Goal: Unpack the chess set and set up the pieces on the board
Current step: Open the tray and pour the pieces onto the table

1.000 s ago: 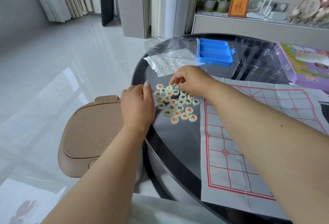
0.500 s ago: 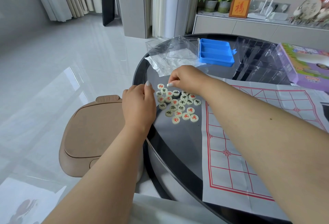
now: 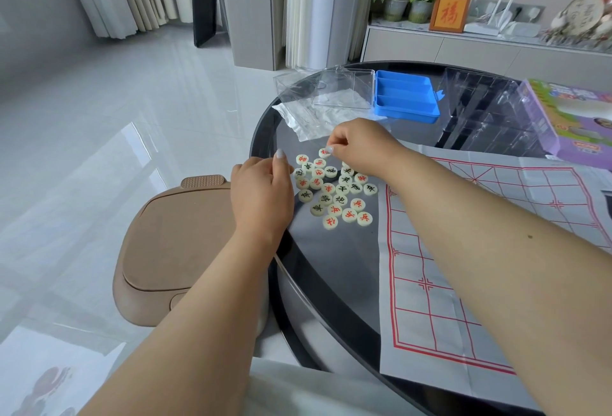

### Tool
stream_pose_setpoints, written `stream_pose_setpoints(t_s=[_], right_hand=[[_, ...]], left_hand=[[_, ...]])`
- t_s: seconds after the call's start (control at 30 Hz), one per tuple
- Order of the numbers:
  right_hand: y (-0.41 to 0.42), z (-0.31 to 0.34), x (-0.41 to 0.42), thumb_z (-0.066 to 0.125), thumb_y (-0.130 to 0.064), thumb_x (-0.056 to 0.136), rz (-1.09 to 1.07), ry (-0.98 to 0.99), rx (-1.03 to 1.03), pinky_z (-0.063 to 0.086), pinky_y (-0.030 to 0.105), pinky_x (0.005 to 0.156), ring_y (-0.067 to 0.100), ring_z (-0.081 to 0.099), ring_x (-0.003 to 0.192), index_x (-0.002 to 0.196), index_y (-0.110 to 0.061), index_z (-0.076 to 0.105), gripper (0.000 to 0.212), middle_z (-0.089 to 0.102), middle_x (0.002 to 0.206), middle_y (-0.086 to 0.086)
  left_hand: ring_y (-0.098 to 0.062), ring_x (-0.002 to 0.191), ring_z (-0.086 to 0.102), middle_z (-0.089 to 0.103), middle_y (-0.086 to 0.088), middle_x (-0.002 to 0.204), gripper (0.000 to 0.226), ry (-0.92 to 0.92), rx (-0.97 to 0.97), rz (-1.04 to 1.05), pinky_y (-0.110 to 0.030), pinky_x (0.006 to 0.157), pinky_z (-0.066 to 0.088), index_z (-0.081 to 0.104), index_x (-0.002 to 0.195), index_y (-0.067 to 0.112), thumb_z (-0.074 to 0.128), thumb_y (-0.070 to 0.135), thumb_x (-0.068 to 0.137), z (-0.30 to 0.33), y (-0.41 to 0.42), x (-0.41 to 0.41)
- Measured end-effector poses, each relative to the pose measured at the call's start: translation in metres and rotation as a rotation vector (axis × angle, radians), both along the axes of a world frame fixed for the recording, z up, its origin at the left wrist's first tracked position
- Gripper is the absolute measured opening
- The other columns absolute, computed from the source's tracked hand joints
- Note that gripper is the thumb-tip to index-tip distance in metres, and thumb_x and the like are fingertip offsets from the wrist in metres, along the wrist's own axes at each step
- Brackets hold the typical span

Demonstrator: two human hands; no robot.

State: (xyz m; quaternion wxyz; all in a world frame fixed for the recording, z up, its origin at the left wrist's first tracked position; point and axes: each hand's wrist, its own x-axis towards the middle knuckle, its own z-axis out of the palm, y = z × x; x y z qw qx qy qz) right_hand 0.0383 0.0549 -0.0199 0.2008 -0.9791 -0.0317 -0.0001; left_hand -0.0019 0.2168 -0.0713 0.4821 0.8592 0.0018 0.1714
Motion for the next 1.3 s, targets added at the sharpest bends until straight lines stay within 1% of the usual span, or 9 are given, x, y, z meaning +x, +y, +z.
stream_pose_setpoints(t_s=[0.13, 0.3, 0.57, 0.7, 0.8, 0.9, 1.07, 1.17, 1.3], right_hand=[[-0.005, 0.005, -0.017, 0.044, -0.004, 0.088, 0.052, 0.044, 0.078, 0.032, 0.015, 0.053, 0.002, 0.047, 0.065, 0.104, -0.029, 0.072, 0.041, 0.049, 0.099, -0.015], [-0.013, 0.003, -0.033, 0.043, -0.003, 0.087, 0.096, 0.113, 0.039, 0.038, 0.023, 0.076, 0.011, 0.048, 0.097, 0.11, -0.033, 0.07, 0.047, 0.041, 0.105, -0.012], [-0.014, -0.004, -0.047, 0.042, -0.007, 0.088, 0.042, 0.108, 0.056, 0.035, 0.026, 0.091, 0.019, 0.043, 0.121, 0.123, -0.036, 0.061, 0.049, 0.047, 0.125, 0.001], [0.005, -0.006, -0.048, 0.036, -0.013, 0.09, 0.043, 0.115, 0.067, 0.036, 0.031, 0.096, 0.019, 0.034, 0.124, 0.134, -0.037, 0.05, 0.052, 0.041, 0.114, 0.0], [0.018, -0.007, -0.043, 0.034, -0.017, 0.091, 0.034, 0.135, 0.012, 0.027, 0.037, 0.109, 0.02, 0.026, 0.133, 0.137, -0.041, 0.044, 0.053, 0.038, 0.133, 0.003], [0.027, -0.009, -0.037, 0.033, -0.023, 0.093, 0.039, 0.167, -0.071, 0.024, 0.037, 0.11, 0.023, 0.023, 0.135, 0.136, -0.043, 0.044, 0.049, 0.035, 0.139, 0.003], [0.037, -0.014, -0.035, 0.033, -0.026, 0.091, 0.052, 0.201, 0.024, 0.029, 0.035, 0.104, 0.021, 0.03, 0.128, 0.129, -0.051, 0.048, 0.048, 0.039, 0.119, -0.003], [0.033, -0.008, -0.038, 0.034, -0.02, 0.092, 0.078, 0.154, 0.05, 0.034, 0.031, 0.095, 0.021, 0.037, 0.12, 0.128, -0.045, 0.054, 0.048, 0.039, 0.105, -0.003], [0.012, 0.008, -0.046, 0.034, -0.012, 0.094, 0.074, 0.089, -0.004, 0.035, 0.037, 0.102, 0.024, 0.04, 0.118, 0.126, -0.037, 0.058, 0.047, 0.04, 0.104, 0.002]], left_hand=[[-0.022, 0.097, 0.051, 0.064, -0.003, 0.087, 0.05, 0.01, -0.035, -0.018, -0.034, 0.082, 0.038, 0.076, 0.085, 0.016, 0.033, 0.036, 0.101, -0.001, 0.002, 0.001], [-0.023, 0.101, 0.054, 0.064, 0.002, 0.088, 0.057, 0.011, -0.094, -0.076, -0.041, 0.089, 0.042, 0.076, 0.085, 0.02, 0.027, 0.043, 0.1, 0.001, 0.006, -0.003], [-0.004, 0.089, 0.044, 0.058, 0.009, 0.079, 0.058, -0.022, -0.007, -0.218, -0.024, 0.077, 0.031, 0.077, 0.085, 0.021, 0.024, 0.042, 0.101, 0.007, 0.02, -0.018], [-0.017, 0.106, 0.041, 0.058, 0.005, 0.096, 0.058, 0.013, 0.095, -0.161, -0.031, 0.091, 0.031, 0.072, 0.105, 0.024, 0.018, 0.044, 0.101, 0.006, 0.026, -0.022], [-0.021, 0.118, 0.035, 0.055, 0.005, 0.108, 0.058, 0.088, 0.153, -0.126, -0.03, 0.098, 0.024, 0.067, 0.115, 0.026, 0.014, 0.044, 0.101, 0.007, 0.028, -0.021], [-0.02, 0.127, 0.029, 0.055, 0.006, 0.126, 0.061, 0.149, 0.167, -0.16, -0.03, 0.101, 0.02, 0.065, 0.118, 0.025, 0.011, 0.047, 0.1, 0.006, 0.028, -0.02], [-0.015, 0.131, 0.025, 0.052, 0.013, 0.131, 0.062, 0.16, 0.216, -0.212, -0.024, 0.101, 0.014, 0.064, 0.119, 0.02, 0.011, 0.046, 0.1, 0.001, 0.027, -0.016], [-0.016, 0.139, 0.017, 0.039, 0.016, 0.145, 0.063, 0.184, 0.269, -0.237, -0.034, 0.113, 0.01, 0.056, 0.129, 0.031, 0.006, 0.055, 0.097, -0.004, 0.026, -0.014], [-0.016, 0.143, 0.006, 0.025, 0.012, 0.154, 0.075, 0.213, 0.316, -0.27, -0.043, 0.115, 0.006, 0.046, 0.135, 0.041, -0.003, 0.063, 0.083, -0.004, 0.024, -0.018]])
